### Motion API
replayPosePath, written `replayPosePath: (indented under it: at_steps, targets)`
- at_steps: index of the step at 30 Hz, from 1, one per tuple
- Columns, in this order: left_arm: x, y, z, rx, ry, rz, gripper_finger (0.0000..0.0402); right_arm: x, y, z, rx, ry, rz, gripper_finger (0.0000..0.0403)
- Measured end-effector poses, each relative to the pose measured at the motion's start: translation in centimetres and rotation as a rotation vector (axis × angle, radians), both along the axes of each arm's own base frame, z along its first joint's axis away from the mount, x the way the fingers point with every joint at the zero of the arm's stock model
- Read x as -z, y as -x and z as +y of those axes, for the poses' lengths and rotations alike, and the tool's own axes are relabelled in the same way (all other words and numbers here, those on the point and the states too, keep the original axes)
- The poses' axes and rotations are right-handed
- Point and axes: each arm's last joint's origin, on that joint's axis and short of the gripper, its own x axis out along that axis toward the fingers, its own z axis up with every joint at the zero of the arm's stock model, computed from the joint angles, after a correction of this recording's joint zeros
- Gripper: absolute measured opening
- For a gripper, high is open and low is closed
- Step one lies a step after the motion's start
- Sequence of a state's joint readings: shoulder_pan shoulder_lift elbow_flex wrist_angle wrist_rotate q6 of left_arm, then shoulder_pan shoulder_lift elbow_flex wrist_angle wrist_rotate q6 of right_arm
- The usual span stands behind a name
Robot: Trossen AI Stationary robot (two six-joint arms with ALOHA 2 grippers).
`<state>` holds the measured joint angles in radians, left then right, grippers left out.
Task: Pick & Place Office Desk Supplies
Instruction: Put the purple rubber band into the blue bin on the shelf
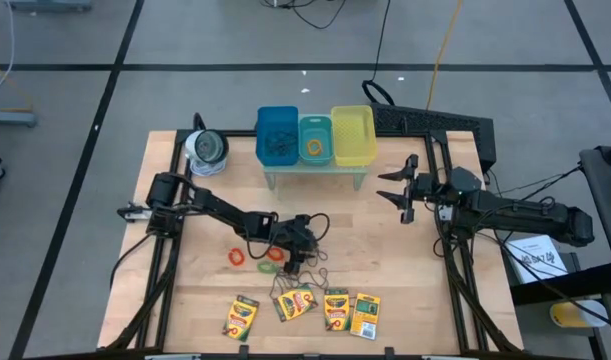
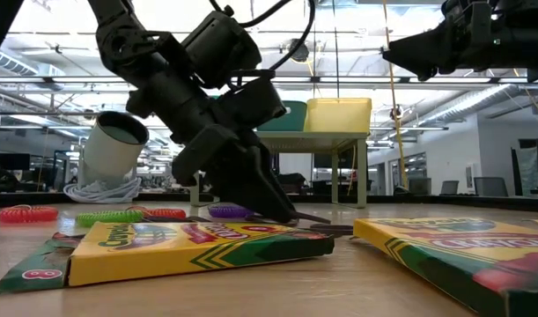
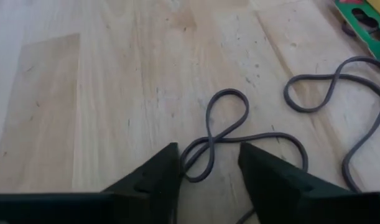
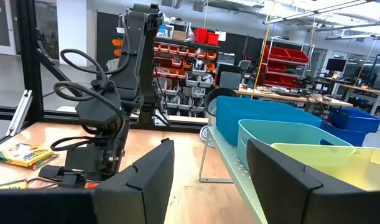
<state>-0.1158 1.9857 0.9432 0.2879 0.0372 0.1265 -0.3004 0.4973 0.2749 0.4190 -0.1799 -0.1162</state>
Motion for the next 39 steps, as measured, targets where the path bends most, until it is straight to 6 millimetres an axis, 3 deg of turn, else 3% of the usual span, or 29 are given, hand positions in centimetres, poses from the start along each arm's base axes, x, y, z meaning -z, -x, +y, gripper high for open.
replayPosePath:
  at_steps: [8,18,30,35,39]
  targets:
    - [-0.1,-0.2,0.1,-0.004,-0.002,-0.028,0.0072,0.0,0.0,0.0,0.0,0.0,0.0,0.0194]
    - [-0.6,-0.3,0.3,-0.044,0.013,-0.058,0.0008,0.0,0.0,0.0,0.0,0.0,0.001,0.0194]
    - [-6.9,0.5,1.3,-0.061,0.02,-0.203,0.0025,0.0,0.0,0.0,0.0,-0.001,0.001,0.0194]
    - [-9.5,1.6,1.4,-0.053,0.01,-0.215,0.0006,0.0,0.0,0.0,0.0,-0.001,0.002,0.0194]
    - [-12.0,2.6,1.4,-0.084,0.056,-0.265,0.002,0.0,0.0,0.0,0.0,0.0,0.001,0.0194]
